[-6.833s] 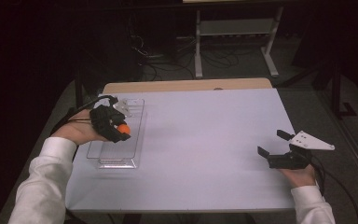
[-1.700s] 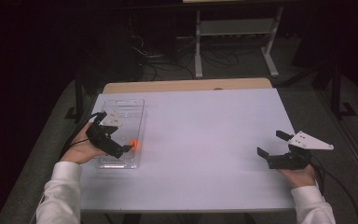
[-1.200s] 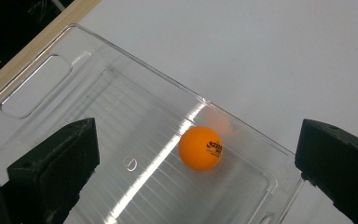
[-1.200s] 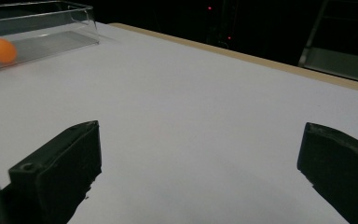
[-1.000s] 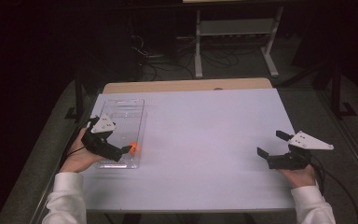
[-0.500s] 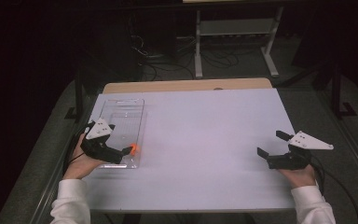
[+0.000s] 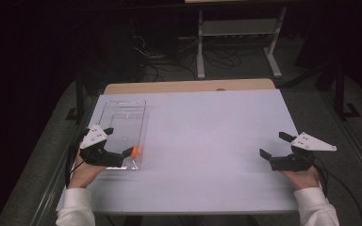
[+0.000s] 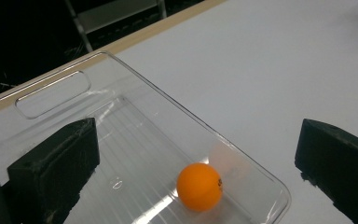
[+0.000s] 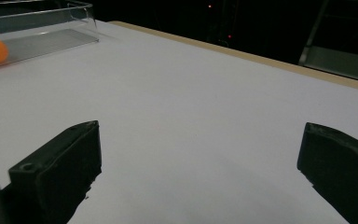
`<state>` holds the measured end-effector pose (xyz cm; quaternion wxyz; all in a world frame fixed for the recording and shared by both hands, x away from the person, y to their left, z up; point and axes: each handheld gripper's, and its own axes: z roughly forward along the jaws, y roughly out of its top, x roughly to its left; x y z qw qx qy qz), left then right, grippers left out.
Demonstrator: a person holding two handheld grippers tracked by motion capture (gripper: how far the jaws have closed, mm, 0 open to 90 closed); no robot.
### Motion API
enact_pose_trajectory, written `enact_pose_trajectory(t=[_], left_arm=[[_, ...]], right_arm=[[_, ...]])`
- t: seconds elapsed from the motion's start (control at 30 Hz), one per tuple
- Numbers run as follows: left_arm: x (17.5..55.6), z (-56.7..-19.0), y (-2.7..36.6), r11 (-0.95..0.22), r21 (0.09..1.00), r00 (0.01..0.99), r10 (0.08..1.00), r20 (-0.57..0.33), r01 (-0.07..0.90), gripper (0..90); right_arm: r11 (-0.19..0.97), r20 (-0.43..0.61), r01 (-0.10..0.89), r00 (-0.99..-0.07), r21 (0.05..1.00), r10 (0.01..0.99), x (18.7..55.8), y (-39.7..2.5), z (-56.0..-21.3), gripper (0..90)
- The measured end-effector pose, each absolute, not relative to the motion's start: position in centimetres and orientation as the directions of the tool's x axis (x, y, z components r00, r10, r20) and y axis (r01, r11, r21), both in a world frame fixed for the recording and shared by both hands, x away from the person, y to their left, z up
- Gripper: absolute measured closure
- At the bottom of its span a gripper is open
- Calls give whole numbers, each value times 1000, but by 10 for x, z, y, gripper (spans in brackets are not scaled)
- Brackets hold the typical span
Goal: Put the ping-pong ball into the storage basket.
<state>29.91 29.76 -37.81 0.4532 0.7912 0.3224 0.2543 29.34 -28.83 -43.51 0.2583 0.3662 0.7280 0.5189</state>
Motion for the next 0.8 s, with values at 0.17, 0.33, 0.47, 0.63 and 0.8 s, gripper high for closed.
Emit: enact_pose_trajectory(t=[0.17, 0.33, 0.47, 0.63, 0.8], left_arm=[[297, -383, 300, -342, 899, 661, 746, 82, 275, 0], [296, -392, 305, -274, 919, 648, 761, 26, 285, 0], [294, -397, 305, -264, 923, 635, 772, 29, 278, 0], [291, -400, 305, -229, 939, 626, 780, 19, 256, 0], [289, -405, 306, -210, 944, 618, 786, 9, 254, 0]], right_arm=[[193, 4, 265, -598, 945, 801, 293, -288, -435, 0], [193, 4, 265, -598, 945, 802, 293, -288, -435, 0], [193, 3, 263, -598, 945, 802, 293, -289, -435, 0], [193, 3, 263, -597, 945, 802, 293, -289, -435, 0], [191, 4, 264, -596, 945, 803, 293, -289, -435, 0]])
